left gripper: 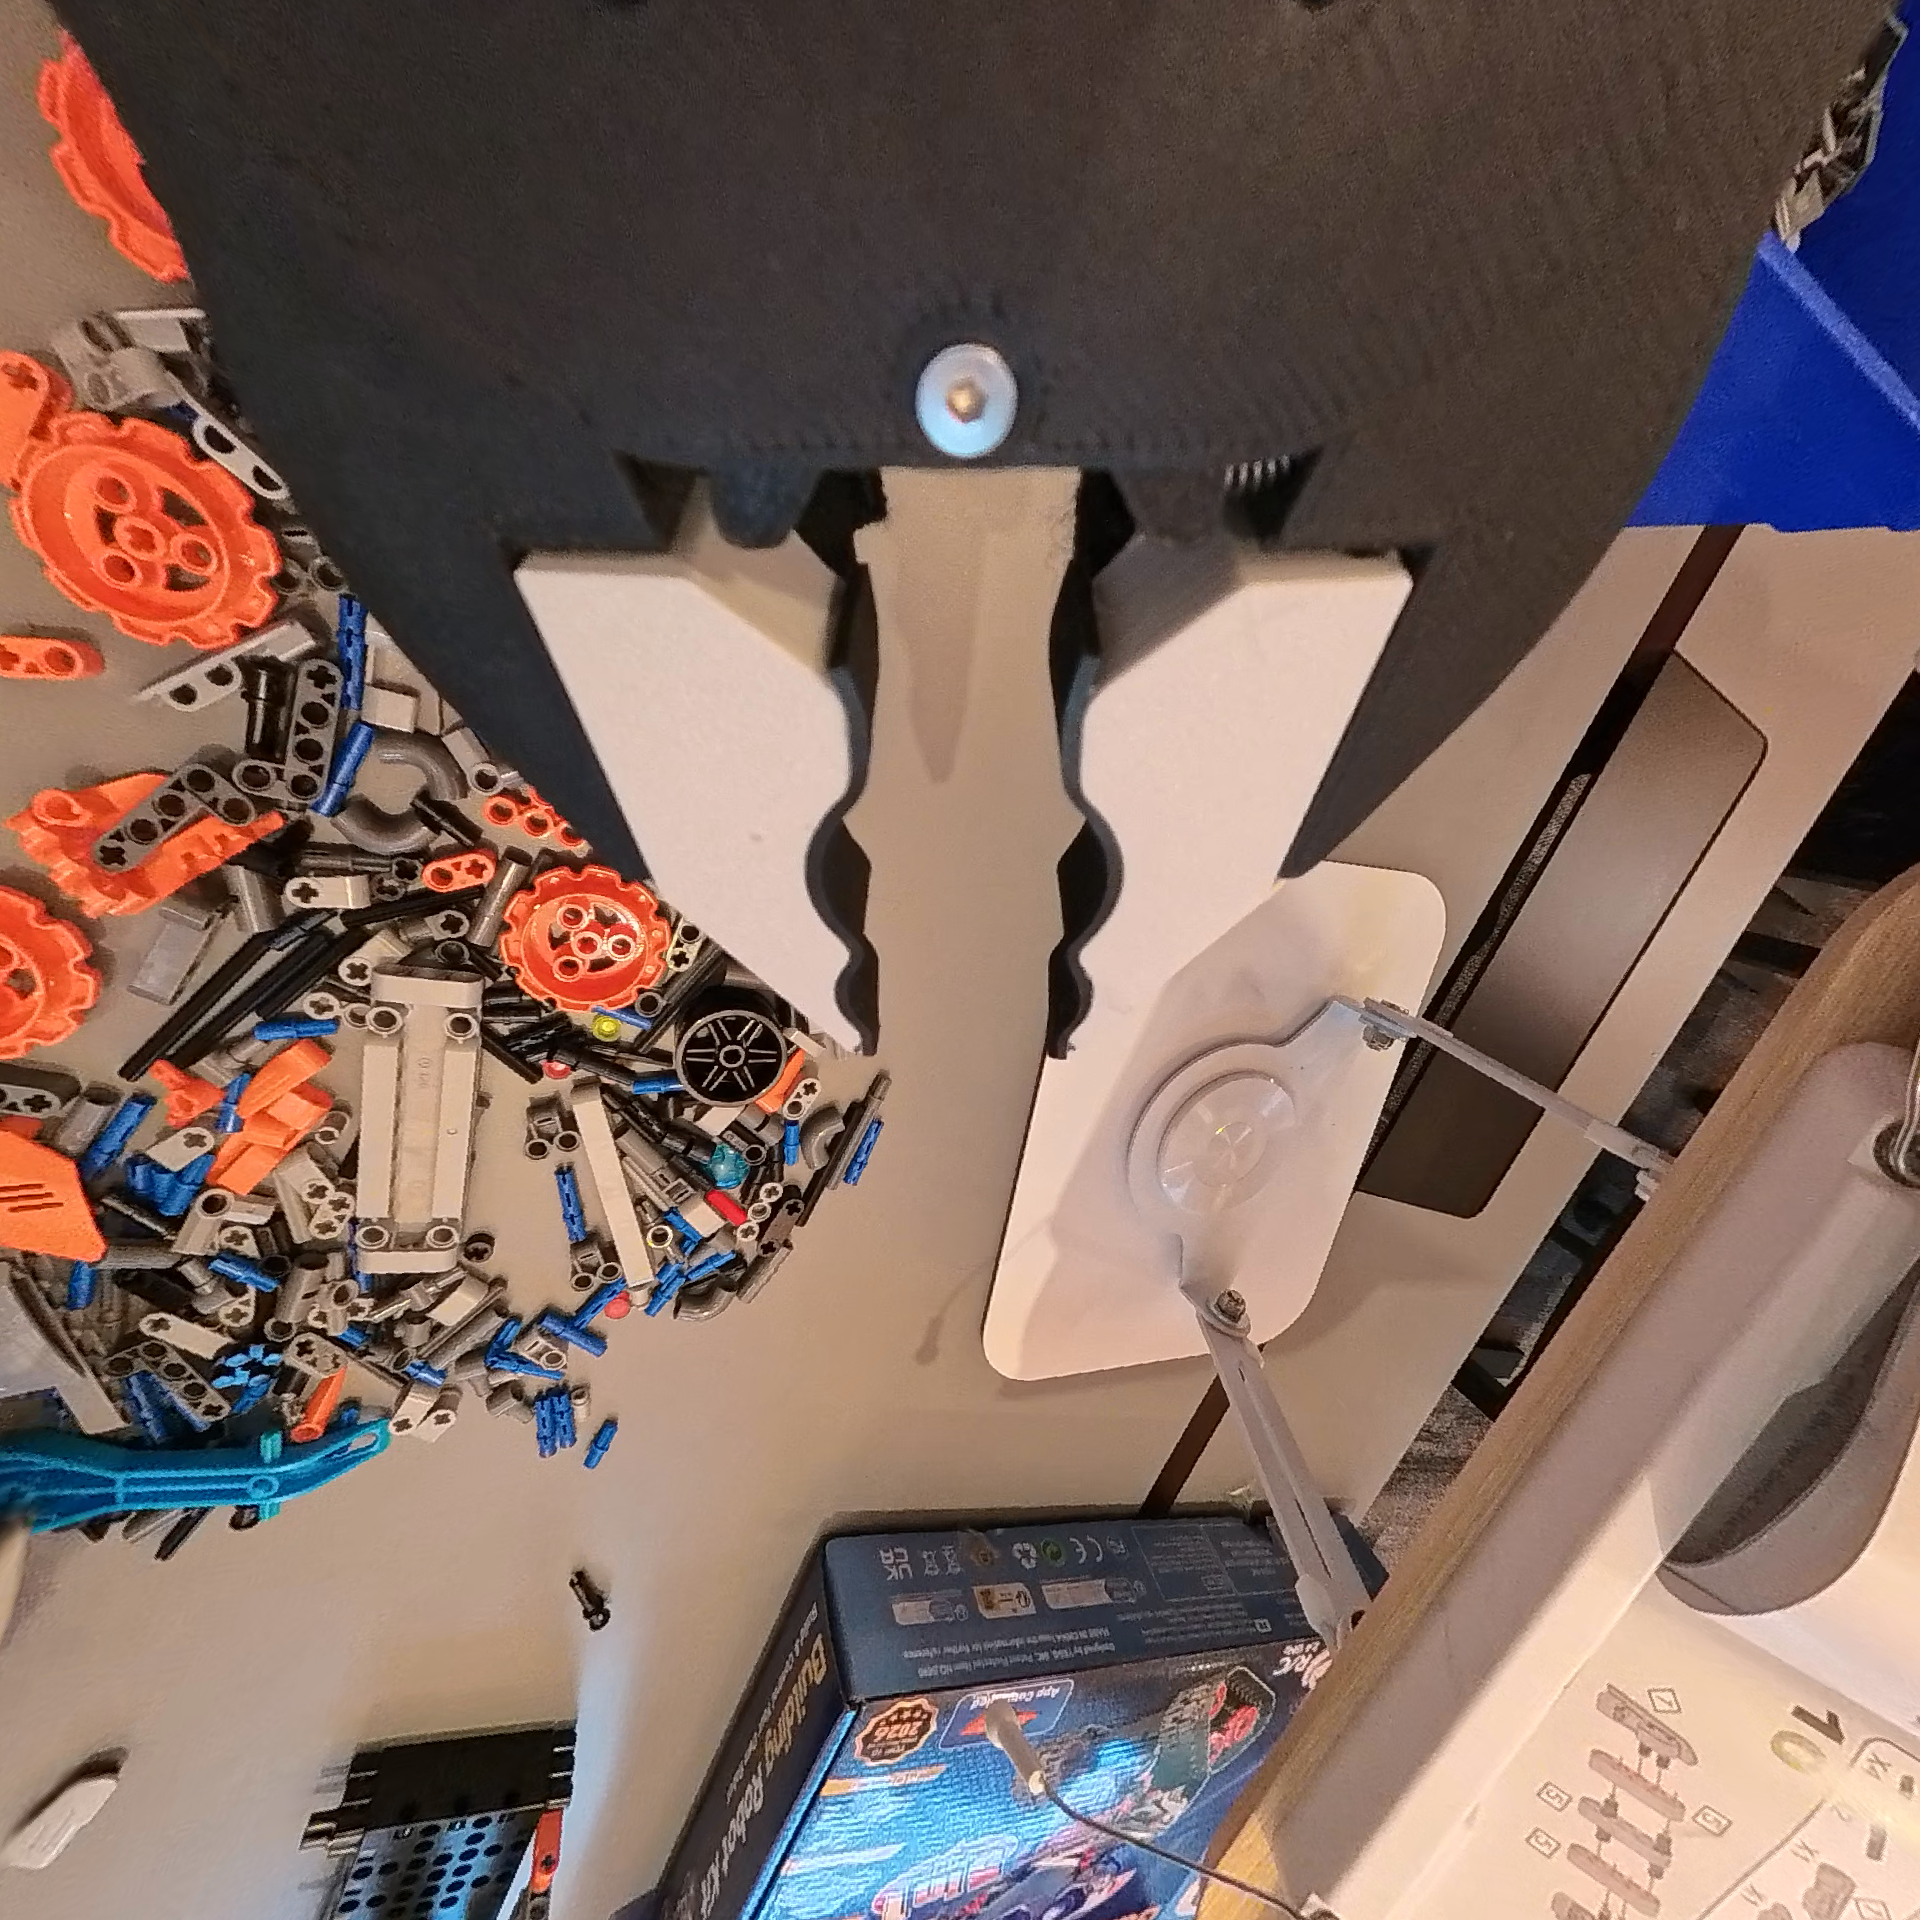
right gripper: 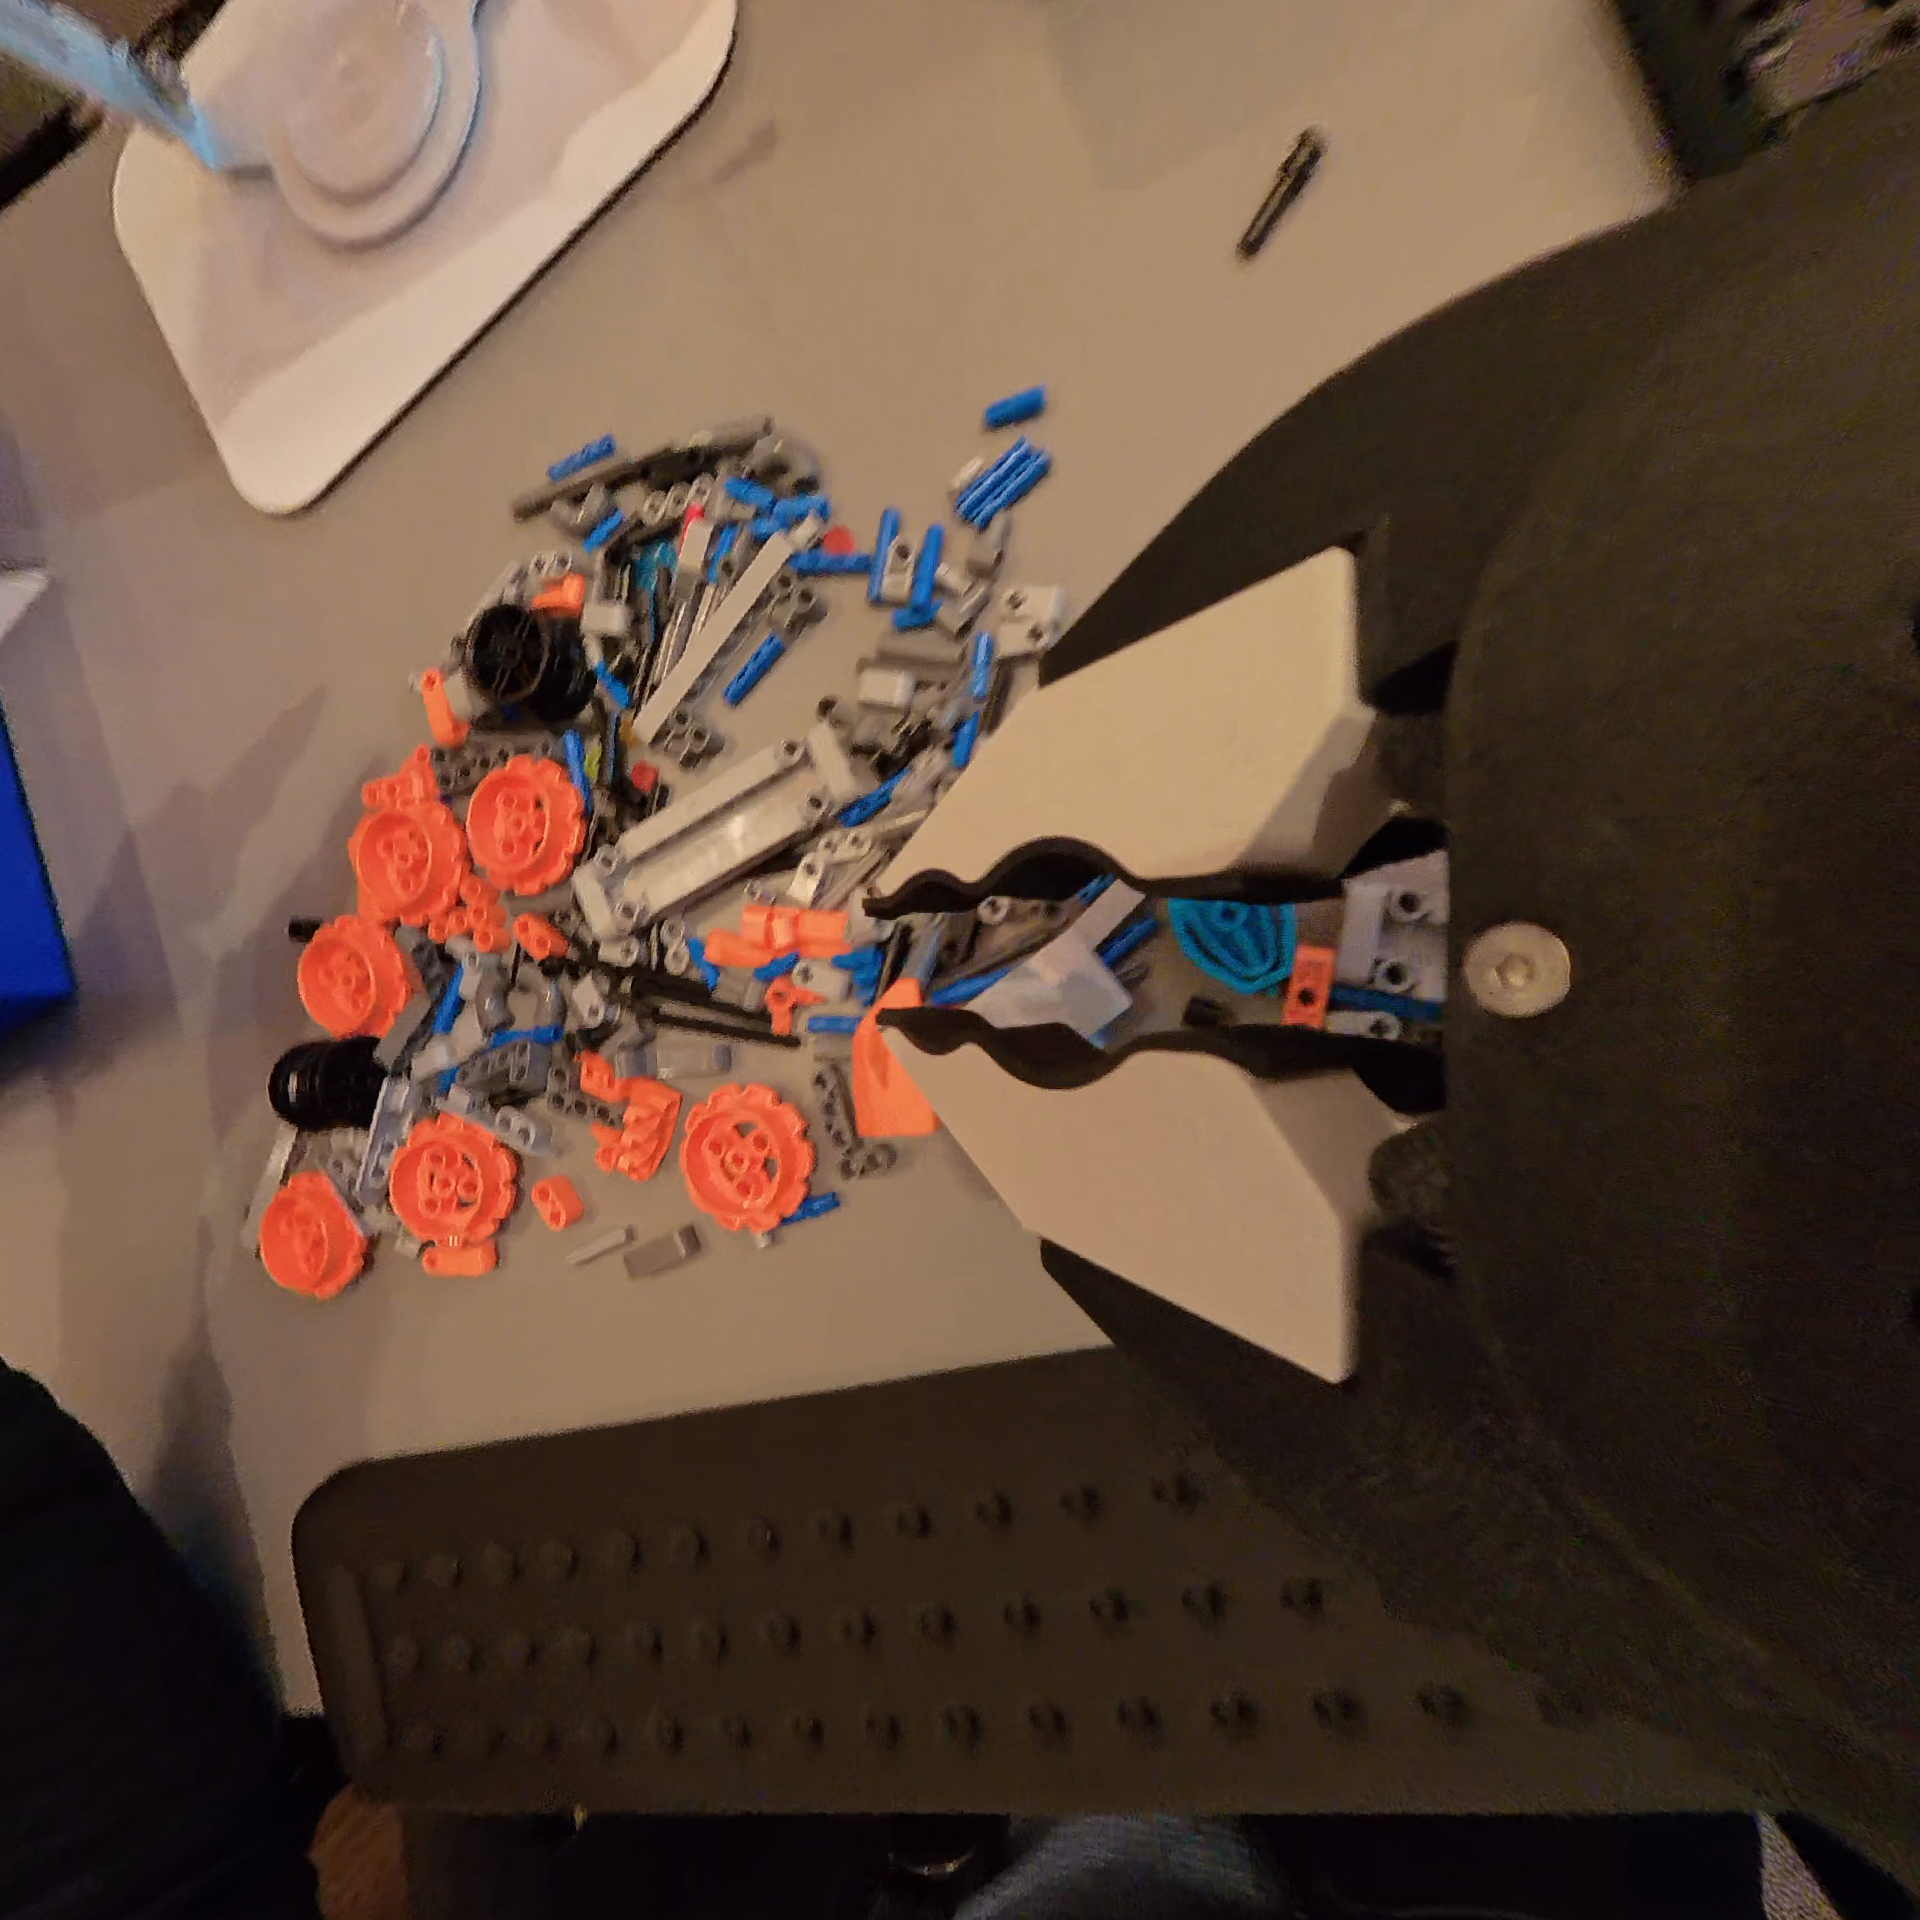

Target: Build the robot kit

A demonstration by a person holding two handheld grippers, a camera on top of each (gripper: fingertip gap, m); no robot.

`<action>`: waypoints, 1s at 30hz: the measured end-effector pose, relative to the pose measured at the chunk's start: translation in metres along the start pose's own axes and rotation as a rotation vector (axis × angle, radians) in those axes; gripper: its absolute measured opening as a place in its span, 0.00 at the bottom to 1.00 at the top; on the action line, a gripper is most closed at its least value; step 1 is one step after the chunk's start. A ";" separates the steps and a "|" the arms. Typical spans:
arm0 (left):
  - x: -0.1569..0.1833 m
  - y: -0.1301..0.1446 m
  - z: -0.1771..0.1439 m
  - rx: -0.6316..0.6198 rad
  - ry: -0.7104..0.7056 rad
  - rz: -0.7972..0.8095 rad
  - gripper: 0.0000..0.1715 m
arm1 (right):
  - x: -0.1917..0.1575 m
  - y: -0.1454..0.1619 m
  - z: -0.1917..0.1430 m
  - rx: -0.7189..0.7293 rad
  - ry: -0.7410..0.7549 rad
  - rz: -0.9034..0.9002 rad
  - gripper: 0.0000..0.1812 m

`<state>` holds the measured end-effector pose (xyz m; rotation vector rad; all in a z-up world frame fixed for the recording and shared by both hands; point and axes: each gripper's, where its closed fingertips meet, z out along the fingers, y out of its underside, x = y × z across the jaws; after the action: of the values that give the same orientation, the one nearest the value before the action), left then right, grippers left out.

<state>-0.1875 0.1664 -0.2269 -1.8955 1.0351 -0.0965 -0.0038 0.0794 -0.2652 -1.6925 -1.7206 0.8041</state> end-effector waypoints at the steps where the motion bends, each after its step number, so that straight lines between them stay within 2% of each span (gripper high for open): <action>1: 0.000 0.000 0.000 0.000 0.000 0.001 0.17 | 0.008 0.002 -0.007 0.000 0.031 0.012 0.08; 6: 0.000 0.000 0.000 -0.001 0.002 -0.001 0.17 | 0.045 0.017 -0.043 -0.002 0.157 0.104 0.09; 10: 0.001 0.001 0.001 -0.005 0.005 0.000 0.17 | 0.058 0.031 -0.050 -0.055 0.201 0.118 0.10; 22: 0.015 0.005 0.007 -0.029 0.066 0.031 0.18 | 0.036 0.035 0.007 -0.186 0.029 0.028 0.13; 25: 0.018 0.006 0.008 -0.040 0.075 0.042 0.18 | 0.027 0.044 0.012 -0.262 -0.020 -0.018 0.10; 30: 0.019 0.006 0.008 -0.038 0.085 0.036 0.18 | 0.027 0.043 0.016 -0.269 -0.039 -0.020 0.09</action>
<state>-0.1754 0.1578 -0.2430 -1.9198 1.1355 -0.1385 0.0113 0.1062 -0.3079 -1.8401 -1.9395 0.6219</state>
